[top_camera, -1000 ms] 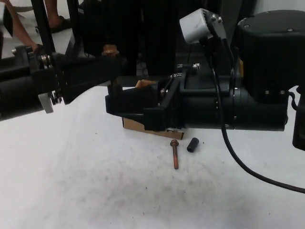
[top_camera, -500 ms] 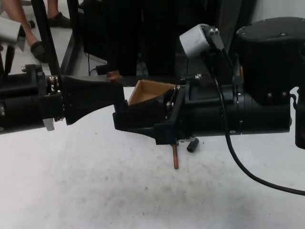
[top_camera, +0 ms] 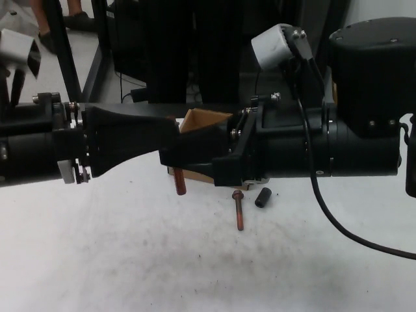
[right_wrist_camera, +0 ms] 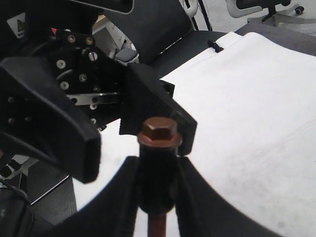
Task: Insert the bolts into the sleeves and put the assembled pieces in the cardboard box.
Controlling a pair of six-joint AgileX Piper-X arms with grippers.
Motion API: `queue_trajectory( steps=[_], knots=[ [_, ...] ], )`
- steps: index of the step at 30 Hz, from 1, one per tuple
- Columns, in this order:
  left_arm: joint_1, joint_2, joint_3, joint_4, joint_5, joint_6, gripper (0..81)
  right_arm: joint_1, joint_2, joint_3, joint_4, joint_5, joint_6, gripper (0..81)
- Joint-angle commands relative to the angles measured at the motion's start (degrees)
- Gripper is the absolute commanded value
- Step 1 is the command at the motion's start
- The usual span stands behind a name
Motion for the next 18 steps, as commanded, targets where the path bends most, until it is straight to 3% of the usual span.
queue_trajectory(
  steps=[1, 10, 18],
  knots=[
    [0.1, -0.2, -0.3, -3.0, -0.3, -1.9, 54.8, -0.2, -1.2, -0.6, -1.2, -0.7, -0.5, 0.2],
    [0.6, -4.2, -1.3, -5.8, 0.4, -5.0, 52.4, -0.7, -1.2, -0.6, 7.4, 2.2, -5.5, 0.2],
    [7.3, -13.4, -1.3, 9.2, 1.0, 0.0, 48.9, -7.6, 5.8, -4.0, 9.2, 5.3, -4.3, 0.2]
  ],
)
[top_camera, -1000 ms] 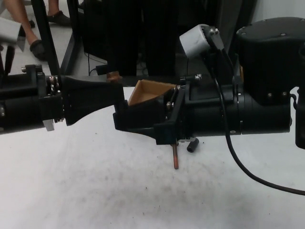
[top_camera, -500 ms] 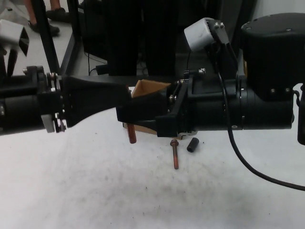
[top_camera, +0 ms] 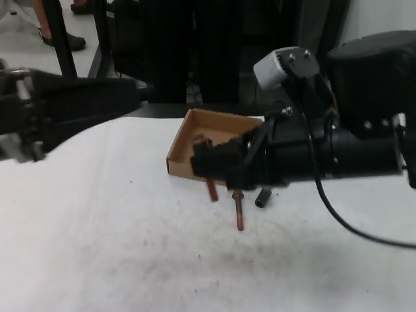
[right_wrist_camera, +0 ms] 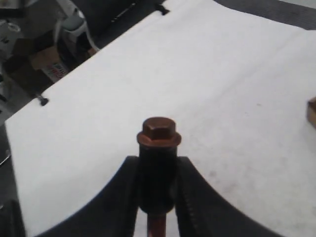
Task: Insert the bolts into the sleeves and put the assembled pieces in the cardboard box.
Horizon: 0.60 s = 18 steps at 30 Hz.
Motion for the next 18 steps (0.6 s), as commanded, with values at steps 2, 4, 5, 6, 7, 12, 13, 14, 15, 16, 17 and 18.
queue_trajectory(
  steps=[2, 4, 5, 6, 7, 12, 13, 14, 15, 16, 17, 18],
  knots=[
    [4.0, -5.4, -0.5, 11.7, -1.0, 5.5, 48.9, -4.2, 6.0, -5.5, -0.1, 1.2, 2.7, 0.2],
    [6.1, -8.1, -0.5, 19.6, -3.6, 8.8, 48.9, -5.8, 10.6, -9.7, 1.6, 1.2, 4.0, 0.2],
    [6.9, -9.4, -0.5, 23.6, -5.7, 10.5, 48.9, -6.5, 13.1, -12.5, 3.3, 1.5, 4.0, 0.2],
    [7.9, -10.8, -0.5, 27.4, -8.2, 11.9, 48.9, -7.1, 15.8, -14.9, 5.0, 1.6, 4.1, 0.2],
    [8.5, -12.2, -0.5, 30.3, -10.1, 12.9, 48.9, -7.6, 18.0, -18.1, 7.2, 1.9, 4.1, 0.2],
    [10.6, -16.4, -0.5, 43.8, -20.4, 17.3, 48.9, -9.0, 31.3, -34.8, 16.7, 5.2, 2.2, 0.2],
    [10.7, -16.8, -0.5, 45.6, -21.0, 17.6, 48.9, -9.2, 34.8, -38.4, 18.7, 6.1, 1.9, 0.2],
    [10.7, -16.9, -0.5, 46.8, -21.1, 18.0, 48.9, -9.5, 37.7, -42.1, 21.0, 7.0, 1.9, 0.2],
    [10.7, -16.9, -0.5, 47.7, -21.1, 18.4, 48.9, -9.7, 40.6, -45.7, 23.4, 7.8, 1.9, 0.2],
    [10.7, -16.9, -0.5, 48.2, -21.0, 18.4, 48.9, -10.0, 42.8, -48.6, 25.4, 8.3, 1.9, 0.2],
    [10.7, -16.9, -0.5, 48.4, -21.0, 18.4, 48.9, -10.2, 45.5, -52.1, 27.9, 9.0, 1.9, 0.2],
    [10.7, -16.9, -0.5, 48.4, -21.0, 18.5, 48.9, -10.5, 48.1, -55.4, 30.4, 9.6, 1.9, 0.2]
  ],
)
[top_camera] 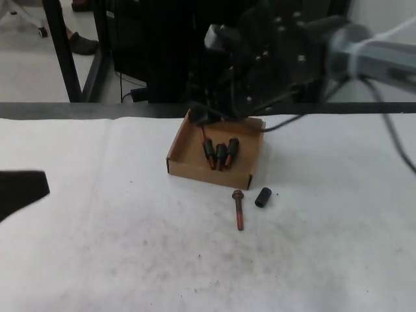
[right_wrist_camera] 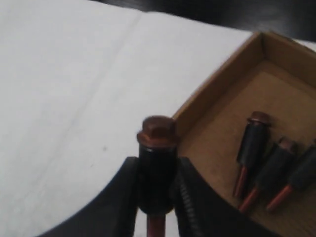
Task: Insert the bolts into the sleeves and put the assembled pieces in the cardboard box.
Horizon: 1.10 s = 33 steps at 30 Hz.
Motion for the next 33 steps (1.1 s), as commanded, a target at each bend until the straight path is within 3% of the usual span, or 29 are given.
queue_trajectory(
  steps=[1, 7, 13, 15, 19, 21, 33],
  knots=[
    [0.3, -0.4, -0.5, 2.6, -0.9, 1.3, 48.9, -0.9, 6.0, -9.0, 7.3, 1.7, -0.5, 0.2],
    [0.3, -0.4, -0.5, 2.6, 0.0, 2.2, 48.9, -1.3, 16.9, -21.6, 16.1, 2.2, -0.5, 0.2],
    [0.3, -0.4, -0.5, 2.6, 0.0, 2.4, 48.9, -1.3, 18.7, -23.5, 17.3, 2.2, -1.5, 1.3],
    [0.3, -0.4, -0.5, 2.6, 0.0, 2.7, 48.9, -1.3, 18.7, -23.6, 17.3, 2.2, -3.5, 8.0],
    [0.3, -0.4, -0.5, 2.6, 0.0, 4.8, 48.9, -1.3, 18.2, -23.6, 17.6, 3.7, -3.3, 37.3],
    [0.3, -0.4, -0.5, 2.6, 0.0, 4.9, 48.9, -1.3, 17.9, -23.6, 18.4, 5.0, -3.1, 44.5],
    [0.3, -0.4, -0.5, 2.6, -1.4, 4.9, 48.9, -1.3, 11.7, -24.5, 29.1, 4.7, -5.7, 41.0]
  ],
)
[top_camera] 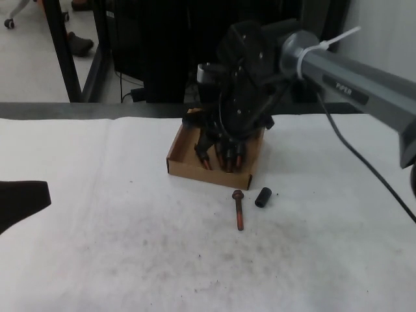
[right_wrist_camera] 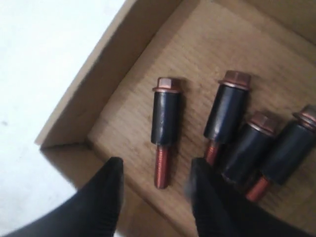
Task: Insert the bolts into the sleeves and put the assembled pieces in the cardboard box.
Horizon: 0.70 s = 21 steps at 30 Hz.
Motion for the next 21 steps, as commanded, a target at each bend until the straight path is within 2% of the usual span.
queue_trajectory(
  steps=[1, 4, 11, 17, 21],
  knots=[
    [0.3, -0.4, -0.5, -0.2, -2.5, 0.4, 48.9, -0.1, -4.5, -0.9, 3.4, 0.4, -1.7, 40.4],
    [0.3, -0.2, -0.5, -0.2, -6.3, 0.4, 48.9, 0.2, -8.4, -0.9, 6.7, 0.7, -2.3, 37.2],
    [-0.1, 1.3, -0.1, -0.2, -6.0, 0.4, 48.9, 2.0, -17.7, 3.6, 13.5, 3.5, -5.0, 36.3],
    [-0.1, 2.6, -0.1, -0.2, -6.0, 0.4, 48.9, 4.8, -30.3, 18.3, 12.6, 4.8, -5.6, 36.3],
    [-0.1, 3.3, -0.1, -0.2, -6.0, 0.4, 48.9, 7.6, -40.8, 32.3, 9.7, 5.2, -5.0, 36.3]
  ],
)
